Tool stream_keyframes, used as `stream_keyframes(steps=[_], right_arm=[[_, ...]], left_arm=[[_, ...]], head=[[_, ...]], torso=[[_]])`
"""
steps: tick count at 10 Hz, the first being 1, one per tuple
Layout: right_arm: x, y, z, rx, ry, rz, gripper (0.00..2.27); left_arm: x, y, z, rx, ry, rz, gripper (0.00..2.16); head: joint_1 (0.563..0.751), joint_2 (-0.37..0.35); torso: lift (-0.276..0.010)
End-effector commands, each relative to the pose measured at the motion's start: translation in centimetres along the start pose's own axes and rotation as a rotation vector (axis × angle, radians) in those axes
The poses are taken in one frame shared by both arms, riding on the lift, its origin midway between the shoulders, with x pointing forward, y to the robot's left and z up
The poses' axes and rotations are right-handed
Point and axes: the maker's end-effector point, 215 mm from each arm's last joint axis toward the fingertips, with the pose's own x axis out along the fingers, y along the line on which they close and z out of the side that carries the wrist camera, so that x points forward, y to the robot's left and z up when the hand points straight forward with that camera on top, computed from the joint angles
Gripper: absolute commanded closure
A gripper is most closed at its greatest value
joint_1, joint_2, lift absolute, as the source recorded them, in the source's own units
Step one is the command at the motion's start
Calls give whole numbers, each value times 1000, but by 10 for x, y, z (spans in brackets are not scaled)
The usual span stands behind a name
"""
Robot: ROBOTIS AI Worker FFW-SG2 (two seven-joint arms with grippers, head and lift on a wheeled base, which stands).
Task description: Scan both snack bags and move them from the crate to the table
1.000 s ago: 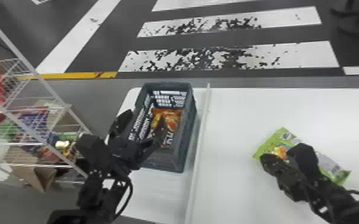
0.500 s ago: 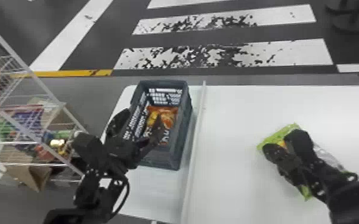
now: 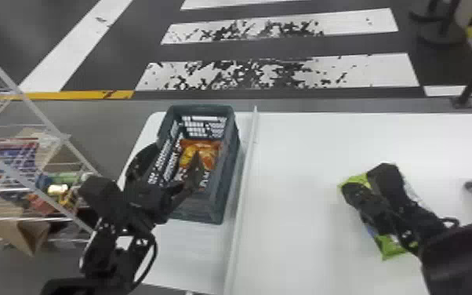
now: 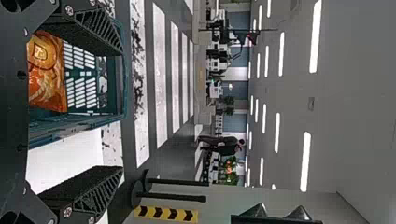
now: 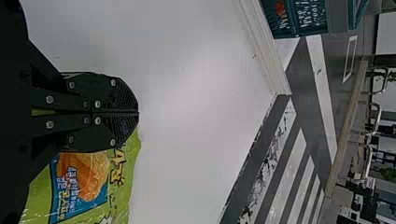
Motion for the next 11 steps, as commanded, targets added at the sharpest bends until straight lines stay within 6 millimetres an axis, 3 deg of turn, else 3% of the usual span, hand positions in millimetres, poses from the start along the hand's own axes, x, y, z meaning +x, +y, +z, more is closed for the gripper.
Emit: stream_keyframes(steps=[1,5,8,9,11], right_arm=[[1,-7,0,5,3,-12,2256],[0,-11,-1,12,4,-18,2253],[-29,12,-3,66,-1,24,2253],[-34,16,-12,81,15,32,2253],[-43,22,-6,98,-13,54,2256]], left_arm=[[0,-1,-1,-1,2,-1,134],[0,-1,-3,-2,5,-5,137],[0,-1,-5,-4,7,-5,137],[0,0,-5,-5,9,-4,137],[1,-1,-8,-7,13,-6,137]], head=[[695,181],[695,163],[695,172],[695,178],[695,181]], torso=[[-35],[-35],[-35],[-35],[-35]])
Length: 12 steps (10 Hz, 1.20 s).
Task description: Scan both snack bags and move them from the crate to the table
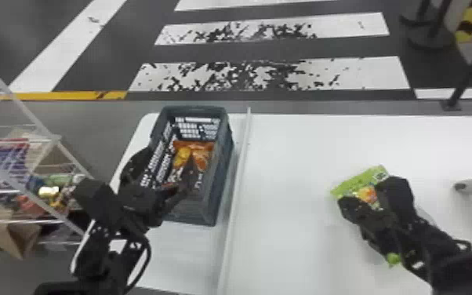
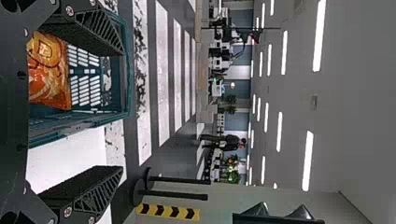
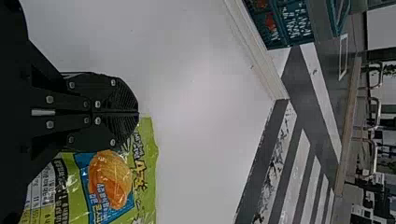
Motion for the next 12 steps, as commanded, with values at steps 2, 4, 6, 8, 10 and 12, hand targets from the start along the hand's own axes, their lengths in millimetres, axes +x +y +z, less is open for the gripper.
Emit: stream_keyframes(steps=[2,4,6,8,10,12], right_arm=[[5,-8,3,-11,23,-6,2253],[10,-15,-5,-21,46,-13,2253],[11,-24,-9,-25,55,-22,2253],[11,-33,-4,-30,52,-34,2253],[10,-38,-5,-38,56,-38,2253],[10,-40,-7,-37,59,-41,2256]], left_arm=[[0,0,1,-1,-2,-3,137],[-1,2,1,0,-1,-2,140],[0,0,1,0,-2,-5,140],[0,-1,0,-1,-1,-8,144],[0,1,1,0,-1,-5,144],[0,1,0,0,0,-6,144]], head=[[695,184],[695,178],[695,171],[695,160],[695,149],[695,144]], torso=[[-35],[-35],[-35],[-35],[-35],[-35]])
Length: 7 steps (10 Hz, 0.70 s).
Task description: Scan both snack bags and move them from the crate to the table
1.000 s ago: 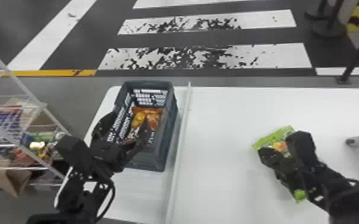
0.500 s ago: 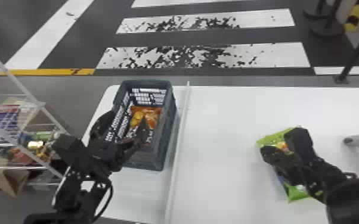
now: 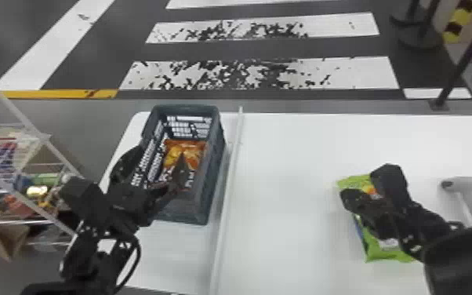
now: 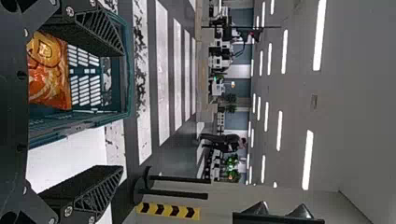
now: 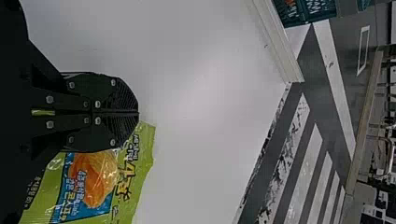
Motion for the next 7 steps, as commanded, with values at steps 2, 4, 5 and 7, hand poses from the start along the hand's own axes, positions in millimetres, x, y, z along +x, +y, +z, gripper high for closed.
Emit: stream_keyframes(steps=[2,4,5,7], right_arm=[[1,-4,0,1,0,-10,2253],[0,-7,-2,6,5,-23,2253],[0,-7,-1,5,3,-21,2253],[-2,-4,2,4,-9,-18,2253]], left_arm=[[0,-1,-1,0,1,-3,144],[-1,-1,-1,-1,3,-3,144],[-1,-1,-1,-1,3,-3,144],[-1,-1,-1,-1,3,-3,144]], head=[[695,141],[695,136],[695,134],[695,134]], torso=[[-35],[-35],[-35],[-35]])
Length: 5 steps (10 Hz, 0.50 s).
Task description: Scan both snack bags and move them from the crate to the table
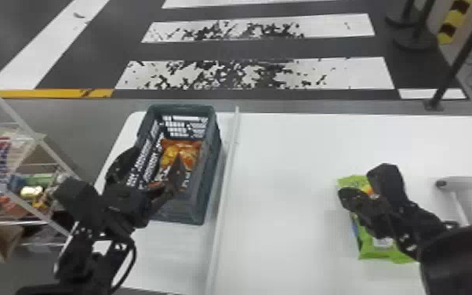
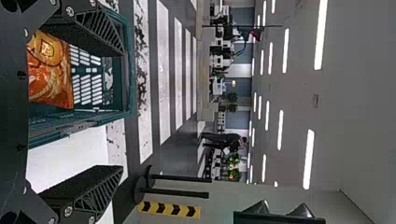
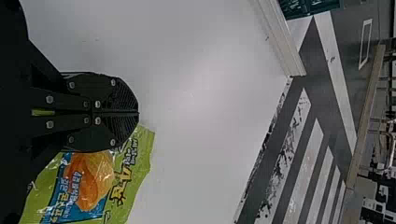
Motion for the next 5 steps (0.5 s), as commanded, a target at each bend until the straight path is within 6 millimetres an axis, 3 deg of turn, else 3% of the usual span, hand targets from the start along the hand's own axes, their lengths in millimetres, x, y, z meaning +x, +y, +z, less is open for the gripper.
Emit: stream_keyframes(steps=[1,2,3,4,5], right_arm=[[-10,10,16,24,-49,16,2074],[-27,11,37,50,-102,15,1808],[-46,3,59,88,-164,-7,1261],[-67,-20,70,140,-194,-59,286],[-85,-51,67,174,-189,-132,12]], left_arm=[[0,1,0,1,0,1,144],[-1,1,-1,0,1,1,144],[-1,0,0,-1,1,2,144],[-2,1,-1,0,3,2,144],[-3,2,-1,2,1,4,147]], head=[[695,135],[695,142],[695,152],[695,153],[695,139]], torso=[[-35],[-35],[-35],[-35],[-35]])
